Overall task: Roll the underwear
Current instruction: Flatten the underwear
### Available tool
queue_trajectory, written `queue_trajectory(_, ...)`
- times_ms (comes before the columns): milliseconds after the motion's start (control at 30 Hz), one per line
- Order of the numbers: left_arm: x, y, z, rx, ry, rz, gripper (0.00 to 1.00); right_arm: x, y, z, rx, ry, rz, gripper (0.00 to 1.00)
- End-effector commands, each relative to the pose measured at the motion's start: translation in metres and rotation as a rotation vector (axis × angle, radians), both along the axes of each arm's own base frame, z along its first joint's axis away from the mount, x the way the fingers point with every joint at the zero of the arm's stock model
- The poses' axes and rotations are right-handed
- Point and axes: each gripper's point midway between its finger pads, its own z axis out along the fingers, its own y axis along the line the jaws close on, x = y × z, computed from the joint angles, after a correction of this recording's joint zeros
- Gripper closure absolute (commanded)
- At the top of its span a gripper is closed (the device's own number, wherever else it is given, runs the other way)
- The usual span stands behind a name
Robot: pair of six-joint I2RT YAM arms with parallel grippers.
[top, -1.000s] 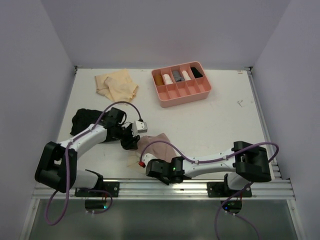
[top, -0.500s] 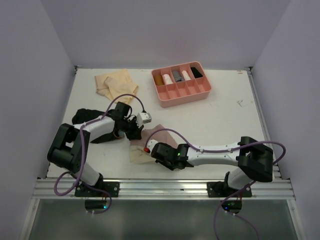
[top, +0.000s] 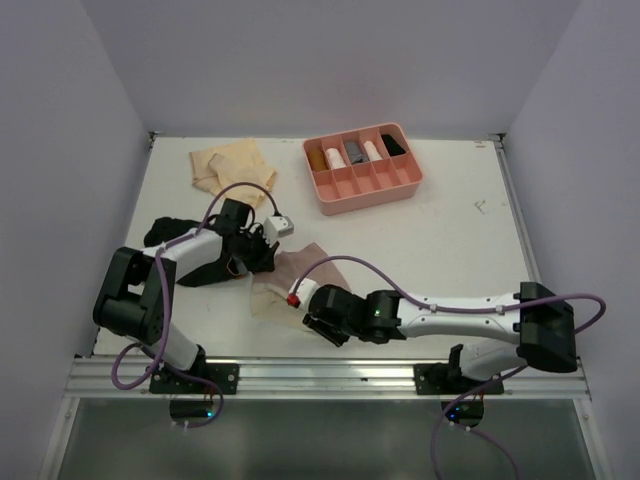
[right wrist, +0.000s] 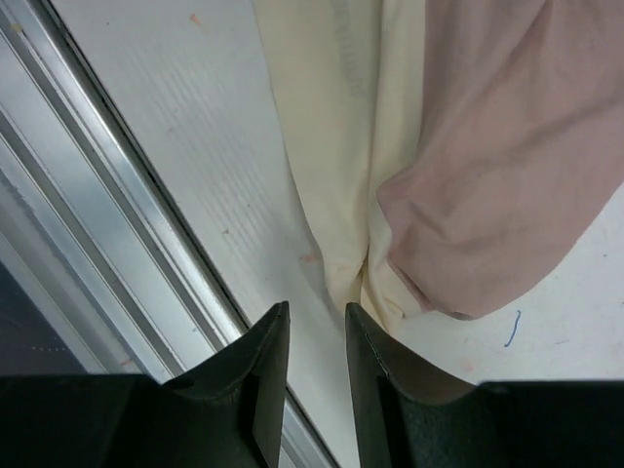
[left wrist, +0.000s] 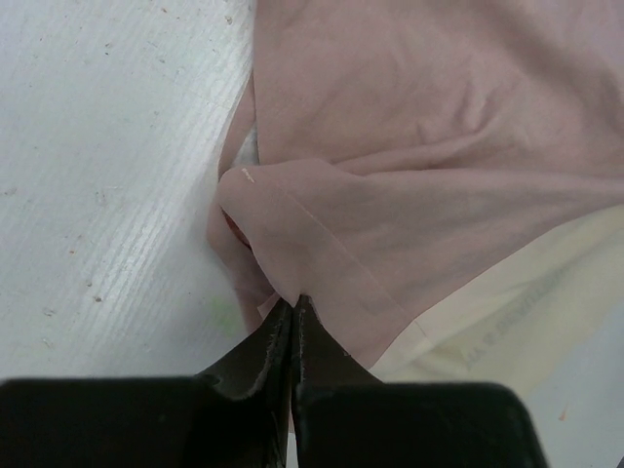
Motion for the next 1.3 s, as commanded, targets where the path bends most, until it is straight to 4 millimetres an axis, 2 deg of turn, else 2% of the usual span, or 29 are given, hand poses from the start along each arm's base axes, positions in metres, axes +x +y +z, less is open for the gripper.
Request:
queue_trajectory(0,0.015,-0.008,0.016,-0.044,-0.035,0.008,0.97,-0.011,0.013,-0.009,-0.006,0.033,0.020,0.67)
queue_trajectory(133,0.014,-0.007,0.015,-0.035,-0.036,0.005,0.96,-0.005,0.017,-0.029,-0.082,0.004,0.009,0.67)
queue_trajectory(333,0.012,-0.005,0.013,-0.024,-0.036,-0.006,0.94,0.007,0.014,-0.035,-0.124,-0.052,-0.019,0.68)
queue_trajectory(733,0.014,-0.006,0.009,-0.019,-0.018,-0.009,0.92,0.016,0.015,-0.019,-0.102,-0.108,-0.025,0.66)
queue_trajectory(867,0.015,-0.006,0.010,-0.020,-0.022,-0.010,0.92,0.017,0.021,-0.015,-0.098,-0.111,-0.005,0.66)
queue_trajectory(1100,0.014,-0.006,0.008,-0.019,-0.013,-0.009,0.91,0.015,0.036,-0.015,-0.100,-0.093,0.031,0.65)
queue_trajectory(1267,0.012,-0.005,0.007,-0.016,-0.011,-0.011,0.91,0.015,0.035,-0.022,-0.122,-0.092,0.041,0.65)
